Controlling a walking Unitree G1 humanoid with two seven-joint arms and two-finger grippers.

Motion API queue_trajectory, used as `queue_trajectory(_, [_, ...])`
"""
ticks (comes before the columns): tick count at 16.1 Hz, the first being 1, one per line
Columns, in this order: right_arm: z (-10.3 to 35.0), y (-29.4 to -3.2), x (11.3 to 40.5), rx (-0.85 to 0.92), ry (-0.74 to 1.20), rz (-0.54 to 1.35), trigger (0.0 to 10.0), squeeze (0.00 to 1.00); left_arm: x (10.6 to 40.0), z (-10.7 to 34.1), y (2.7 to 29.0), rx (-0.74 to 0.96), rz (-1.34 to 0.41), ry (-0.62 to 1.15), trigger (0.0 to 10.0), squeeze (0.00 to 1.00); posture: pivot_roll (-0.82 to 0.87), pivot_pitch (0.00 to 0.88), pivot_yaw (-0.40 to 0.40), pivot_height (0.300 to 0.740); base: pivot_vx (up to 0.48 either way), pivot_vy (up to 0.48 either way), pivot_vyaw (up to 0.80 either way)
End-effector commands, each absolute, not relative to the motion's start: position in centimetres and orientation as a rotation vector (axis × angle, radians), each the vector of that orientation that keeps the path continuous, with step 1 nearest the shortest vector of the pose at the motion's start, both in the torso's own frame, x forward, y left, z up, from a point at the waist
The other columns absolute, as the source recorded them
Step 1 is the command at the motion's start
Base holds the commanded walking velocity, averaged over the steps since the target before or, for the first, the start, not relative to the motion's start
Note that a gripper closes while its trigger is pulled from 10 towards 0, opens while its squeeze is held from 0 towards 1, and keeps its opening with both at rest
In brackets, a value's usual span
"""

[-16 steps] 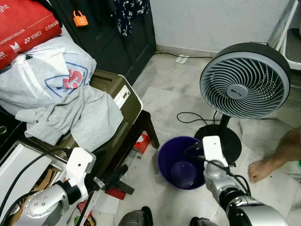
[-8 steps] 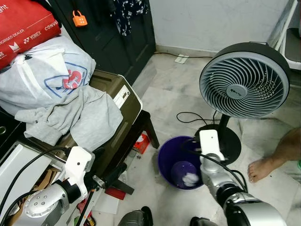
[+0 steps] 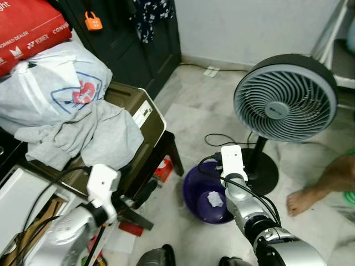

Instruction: Clean up the room

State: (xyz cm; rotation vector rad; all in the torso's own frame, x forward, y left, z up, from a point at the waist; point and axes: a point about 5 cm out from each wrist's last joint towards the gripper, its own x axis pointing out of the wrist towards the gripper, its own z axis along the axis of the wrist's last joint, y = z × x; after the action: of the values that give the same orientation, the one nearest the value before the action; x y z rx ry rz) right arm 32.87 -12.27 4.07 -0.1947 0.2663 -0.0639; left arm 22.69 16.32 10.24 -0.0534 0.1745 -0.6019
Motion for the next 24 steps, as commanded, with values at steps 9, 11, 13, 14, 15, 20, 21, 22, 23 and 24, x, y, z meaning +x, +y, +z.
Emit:
queue_trajectory(9, [4.9,-14.3,29.1,-0.128,0.153,0.057,10.0,1.00,25.8,8.4,16.3,-0.160,-0.282,0.063,10.0,0.00,-0.08,0.000,0.022,0.740,0.000,0.000,0.00])
queue_trajectory(11, [5.3,-15.1,28.6,-0.108,0.155,0.057,10.0,1.00,26.0,8.2,15.9,-0.171,-0.252,0.042,10.0,0.00,-0.08,0.000,0.010,0.740,0.000,0.000,0.00])
queue_trajectory(13, [6.6,-15.1,29.4,-0.102,0.115,0.080,10.0,1.00,26.3,8.4,15.8,-0.176,-0.230,0.020,10.0,0.00,-0.08,0.000,0.001,0.740,0.000,0.000,0.00])
queue_trajectory(14, [7.2,-14.8,29.7,-0.093,0.102,0.099,10.0,1.00,26.5,8.4,15.9,-0.177,-0.211,0.011,10.0,0.00,-0.08,0.000,-0.001,0.740,0.000,0.000,0.00])
queue_trajectory(15, [7.5,-14.3,29.9,-0.087,0.093,0.123,10.0,1.00,26.6,8.4,16.0,-0.177,-0.199,0.003,10.0,0.00,-0.08,0.000,0.000,0.740,0.000,0.000,0.00])
queue_trajectory(20, [8.5,-13.8,30.4,-0.033,0.077,0.119,10.0,1.00,27.1,8.3,17.0,-0.163,-0.136,-0.004,10.0,0.00,-0.08,0.000,0.013,0.740,0.000,0.000,0.00])
queue_trajectory(21, [8.7,-13.9,30.5,-0.037,0.069,0.115,10.0,1.00,27.3,8.6,17.2,-0.158,-0.116,-0.020,10.0,0.00,-0.08,0.000,0.012,0.740,0.000,0.000,0.00])
queue_trajectory(22, [8.6,-14.0,30.3,-0.035,0.070,0.112,10.0,1.00,27.3,8.9,17.2,-0.159,-0.109,-0.027,10.0,0.00,-0.07,0.000,0.010,0.740,0.000,0.000,0.00])
queue_trajectory(23, [8.6,-14.0,30.2,-0.032,0.069,0.113,10.0,1.00,27.2,9.0,17.2,-0.158,-0.109,-0.032,10.0,0.00,-0.07,0.000,0.007,0.740,0.000,0.000,0.00])
queue_trajectory(24, [8.3,-14.0,30.0,-0.039,0.078,0.112,10.0,1.00,27.1,8.8,17.2,-0.159,-0.108,-0.027,10.0,0.00,-0.07,0.000,0.001,0.740,0.000,0.000,0.00])
